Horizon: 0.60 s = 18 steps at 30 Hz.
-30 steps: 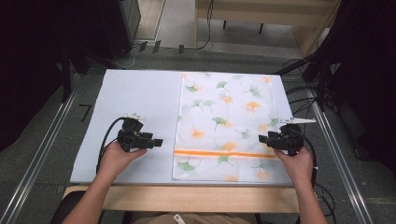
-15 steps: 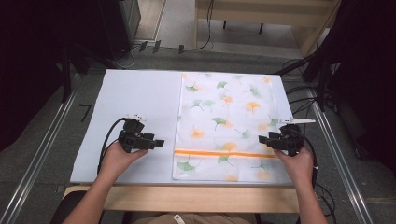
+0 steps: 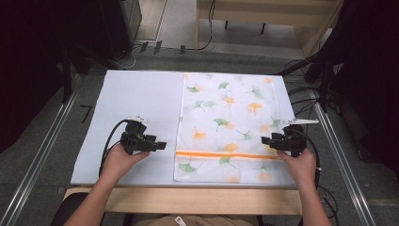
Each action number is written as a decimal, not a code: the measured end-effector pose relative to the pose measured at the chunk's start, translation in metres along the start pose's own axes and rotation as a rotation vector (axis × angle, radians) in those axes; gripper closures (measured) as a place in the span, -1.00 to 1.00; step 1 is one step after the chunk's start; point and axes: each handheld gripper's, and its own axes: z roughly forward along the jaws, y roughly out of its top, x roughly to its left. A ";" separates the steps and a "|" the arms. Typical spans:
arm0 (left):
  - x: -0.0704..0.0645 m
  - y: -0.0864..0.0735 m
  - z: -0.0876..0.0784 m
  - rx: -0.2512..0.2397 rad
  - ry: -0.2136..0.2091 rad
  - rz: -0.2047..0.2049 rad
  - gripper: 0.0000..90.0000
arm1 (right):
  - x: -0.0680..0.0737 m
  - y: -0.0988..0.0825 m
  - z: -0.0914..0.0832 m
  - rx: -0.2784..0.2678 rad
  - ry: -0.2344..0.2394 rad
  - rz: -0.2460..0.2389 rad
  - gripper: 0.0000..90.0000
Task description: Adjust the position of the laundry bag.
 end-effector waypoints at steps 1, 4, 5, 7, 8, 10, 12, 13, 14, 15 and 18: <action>0.000 0.000 0.000 0.003 -0.002 0.004 -0.12 | 0.000 0.000 0.000 0.005 0.000 -0.004 -0.01; -0.001 0.000 0.001 0.004 -0.001 0.007 -0.12 | -0.001 0.000 0.001 0.007 0.000 -0.005 -0.01; -0.001 0.000 0.001 0.007 -0.007 0.006 -0.12 | -0.001 0.000 0.001 0.008 0.000 -0.005 -0.01; -0.001 0.000 0.001 0.009 -0.009 0.010 -0.12 | -0.001 0.000 0.001 0.009 -0.002 -0.004 -0.01; -0.001 0.000 0.001 0.009 -0.009 0.010 -0.12 | -0.001 0.000 0.001 0.009 -0.002 -0.004 -0.01; -0.003 0.000 0.002 0.006 -0.015 0.012 -0.12 | -0.001 0.000 0.001 0.013 -0.001 -0.001 -0.01; -0.004 0.001 0.003 0.009 -0.016 0.019 -0.12 | -0.002 -0.001 0.002 0.014 -0.004 -0.004 -0.01; -0.004 0.001 0.004 0.012 -0.016 0.021 -0.12 | -0.002 -0.001 0.002 0.015 -0.005 -0.002 -0.01; -0.005 0.002 0.005 0.010 -0.016 0.019 -0.12 | -0.002 -0.001 0.002 0.016 -0.005 -0.002 -0.01; -0.005 0.002 0.006 0.011 -0.017 0.020 -0.12 | -0.002 -0.001 0.002 0.017 -0.007 -0.003 -0.01; -0.005 0.004 0.009 0.003 -0.015 0.019 -0.07 | -0.004 -0.003 0.001 0.021 -0.017 0.002 -0.01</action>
